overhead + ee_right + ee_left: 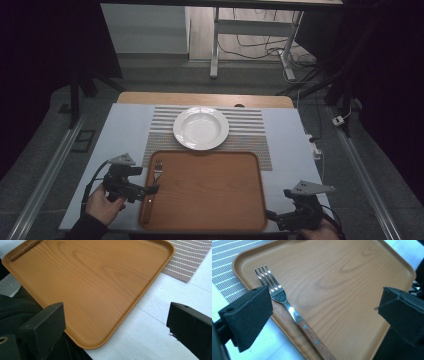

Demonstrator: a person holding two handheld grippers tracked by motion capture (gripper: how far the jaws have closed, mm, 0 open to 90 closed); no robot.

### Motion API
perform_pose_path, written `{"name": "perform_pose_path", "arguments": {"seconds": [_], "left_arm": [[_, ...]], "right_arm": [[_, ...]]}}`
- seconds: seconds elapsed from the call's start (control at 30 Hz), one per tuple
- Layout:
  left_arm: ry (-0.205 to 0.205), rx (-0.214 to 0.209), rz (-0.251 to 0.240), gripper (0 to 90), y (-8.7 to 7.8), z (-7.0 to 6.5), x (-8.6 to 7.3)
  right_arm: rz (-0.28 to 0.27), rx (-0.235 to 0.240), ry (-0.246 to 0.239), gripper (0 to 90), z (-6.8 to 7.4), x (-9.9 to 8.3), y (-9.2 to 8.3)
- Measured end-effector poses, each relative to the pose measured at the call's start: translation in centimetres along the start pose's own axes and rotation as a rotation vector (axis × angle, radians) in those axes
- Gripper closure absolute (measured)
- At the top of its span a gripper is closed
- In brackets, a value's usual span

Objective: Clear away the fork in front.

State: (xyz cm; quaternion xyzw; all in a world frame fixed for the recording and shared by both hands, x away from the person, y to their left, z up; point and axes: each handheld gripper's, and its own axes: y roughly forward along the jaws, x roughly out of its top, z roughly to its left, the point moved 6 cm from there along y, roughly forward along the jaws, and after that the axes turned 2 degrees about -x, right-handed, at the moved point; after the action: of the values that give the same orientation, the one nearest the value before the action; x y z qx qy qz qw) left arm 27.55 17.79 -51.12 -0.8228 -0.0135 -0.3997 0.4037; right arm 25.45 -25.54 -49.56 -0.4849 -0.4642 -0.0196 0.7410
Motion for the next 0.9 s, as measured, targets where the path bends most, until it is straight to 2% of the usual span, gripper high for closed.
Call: {"name": "perform_pose_path", "arguments": {"seconds": [0.43,0.9], "left_arm": [[-0.01,0.001,-0.033,0.0,-2.0,-0.4,-1.9],[-0.057,0.02,-0.071,0.0,-4.7,0.3,-4.3]], "right_arm": [[0.005,0.001,0.002,2.2,0.0,0.0,0.0],[0.005,0.0,0.005,2.2,0.0,0.0,0.0]]}}
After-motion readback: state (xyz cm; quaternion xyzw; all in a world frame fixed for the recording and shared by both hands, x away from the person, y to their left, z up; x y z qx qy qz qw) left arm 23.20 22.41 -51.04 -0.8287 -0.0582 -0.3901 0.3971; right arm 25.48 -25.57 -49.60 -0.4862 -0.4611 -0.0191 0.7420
